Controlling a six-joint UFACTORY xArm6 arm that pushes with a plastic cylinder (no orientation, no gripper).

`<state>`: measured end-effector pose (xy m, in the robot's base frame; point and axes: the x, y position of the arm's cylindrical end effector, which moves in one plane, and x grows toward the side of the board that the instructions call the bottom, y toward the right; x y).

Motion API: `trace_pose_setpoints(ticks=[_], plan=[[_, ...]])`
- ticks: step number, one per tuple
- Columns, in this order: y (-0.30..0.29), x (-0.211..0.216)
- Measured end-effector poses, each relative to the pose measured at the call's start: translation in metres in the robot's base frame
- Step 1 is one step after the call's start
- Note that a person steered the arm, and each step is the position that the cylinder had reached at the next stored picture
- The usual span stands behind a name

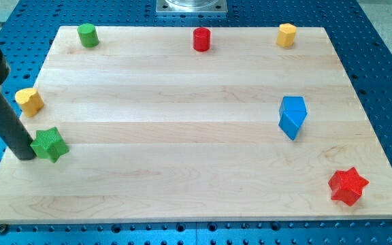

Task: Separate the blue cube from the blue triangle

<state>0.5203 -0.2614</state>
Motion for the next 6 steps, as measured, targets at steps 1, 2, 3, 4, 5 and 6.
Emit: trace_pose_setpoints(ticks=[1,2,3,4,5,6], plan=[[0.027,0.003],[0.108,0.011],[0.240,0.014],[0.388,0.013],[0.463,-0.013],[0.464,-0.066]])
